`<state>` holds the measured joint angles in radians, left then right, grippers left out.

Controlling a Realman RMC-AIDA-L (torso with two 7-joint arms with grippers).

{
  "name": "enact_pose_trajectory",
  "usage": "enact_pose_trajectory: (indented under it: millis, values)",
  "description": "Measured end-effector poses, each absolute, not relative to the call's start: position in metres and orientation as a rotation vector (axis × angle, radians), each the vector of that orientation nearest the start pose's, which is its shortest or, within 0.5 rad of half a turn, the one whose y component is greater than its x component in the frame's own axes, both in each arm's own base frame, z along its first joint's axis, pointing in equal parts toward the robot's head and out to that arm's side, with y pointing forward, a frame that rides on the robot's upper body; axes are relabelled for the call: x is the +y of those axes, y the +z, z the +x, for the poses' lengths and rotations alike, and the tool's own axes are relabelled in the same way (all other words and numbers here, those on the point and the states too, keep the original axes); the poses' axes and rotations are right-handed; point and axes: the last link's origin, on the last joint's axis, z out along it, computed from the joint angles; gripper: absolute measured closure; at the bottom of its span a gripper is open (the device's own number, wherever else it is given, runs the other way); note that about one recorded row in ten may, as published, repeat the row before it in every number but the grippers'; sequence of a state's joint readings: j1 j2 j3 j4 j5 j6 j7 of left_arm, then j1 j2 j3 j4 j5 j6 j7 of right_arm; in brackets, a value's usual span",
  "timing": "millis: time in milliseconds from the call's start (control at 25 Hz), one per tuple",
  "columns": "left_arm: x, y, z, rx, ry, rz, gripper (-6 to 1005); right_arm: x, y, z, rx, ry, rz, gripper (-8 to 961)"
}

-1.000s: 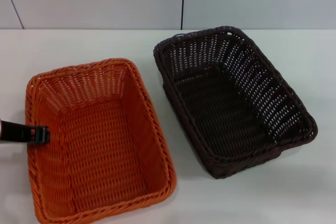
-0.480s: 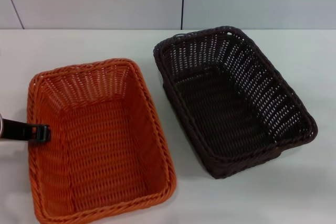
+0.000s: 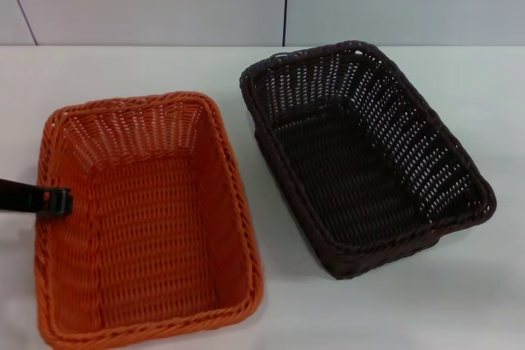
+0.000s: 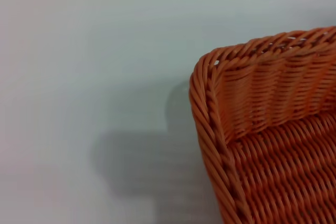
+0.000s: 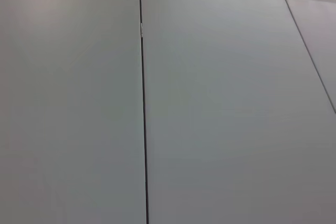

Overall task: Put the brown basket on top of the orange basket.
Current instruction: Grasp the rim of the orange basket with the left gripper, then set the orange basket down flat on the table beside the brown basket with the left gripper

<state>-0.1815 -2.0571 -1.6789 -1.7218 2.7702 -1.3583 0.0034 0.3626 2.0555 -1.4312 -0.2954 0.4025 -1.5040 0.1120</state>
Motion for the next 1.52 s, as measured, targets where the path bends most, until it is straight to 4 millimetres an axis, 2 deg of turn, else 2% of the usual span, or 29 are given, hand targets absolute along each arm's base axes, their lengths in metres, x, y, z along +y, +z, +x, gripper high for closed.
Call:
enact_pose_trajectory:
  millis: [680, 800, 840, 1000, 1280, 1520]
  values:
    - [0.321, 0.066, -0.250, -1.346, 0.225, -1.910, 786, 0.316, 0.113, 0.325, 0.197, 0.888, -1.008, 306]
    - [0.325, 0.082, -0.251, -1.322, 0.162, -1.964, 787, 0.316, 0.113, 0.325, 0.197, 0.888, -1.006, 306]
    - [0.325, 0.082, -0.251, -1.322, 0.162, -1.964, 787, 0.316, 0.113, 0.325, 0.197, 0.888, -1.006, 306]
    - [0.338, 0.109, -0.255, -1.275, 0.082, -2.049, 788, 0.315, 0.115, 0.327, 0.200, 0.882, -0.995, 306]
    - [0.354, 0.129, -0.253, -1.207, 0.072, -2.116, 798, 0.314, 0.114, 0.327, 0.202, 0.883, -0.992, 307]
    - [0.366, 0.148, -0.250, -1.126, 0.132, -2.173, 811, 0.315, 0.116, 0.327, 0.203, 0.884, -0.982, 307]
